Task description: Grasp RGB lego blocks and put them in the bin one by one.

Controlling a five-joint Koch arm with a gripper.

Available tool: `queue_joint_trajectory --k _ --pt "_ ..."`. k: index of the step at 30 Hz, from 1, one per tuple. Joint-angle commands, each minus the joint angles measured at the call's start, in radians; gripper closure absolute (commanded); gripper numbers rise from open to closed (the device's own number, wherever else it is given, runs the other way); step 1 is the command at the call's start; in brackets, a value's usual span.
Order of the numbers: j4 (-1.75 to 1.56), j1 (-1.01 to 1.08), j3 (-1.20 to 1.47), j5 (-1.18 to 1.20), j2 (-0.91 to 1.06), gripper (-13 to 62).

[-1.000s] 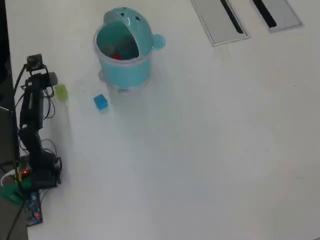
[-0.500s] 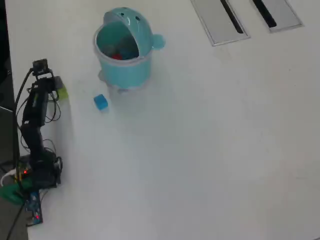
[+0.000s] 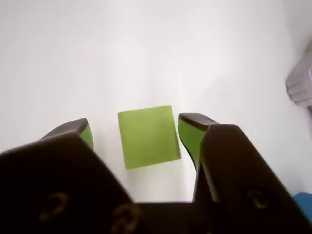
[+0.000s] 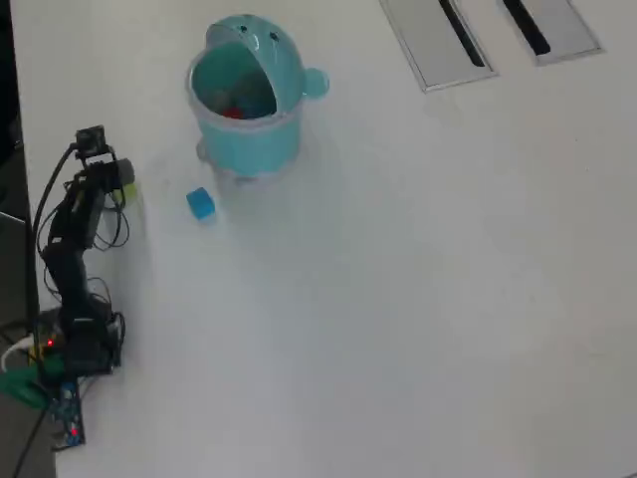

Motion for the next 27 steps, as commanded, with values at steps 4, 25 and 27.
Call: queue_joint_trajectory --k 4,25,27 --pt "-0.112 0.005 0.006 -0.006 0.008 17.1" --pt "-0.193 0.083 0.193 0.064 0.212 37.0" --pt "-0.192 0.095 0.224 0.064 0.268 37.0"
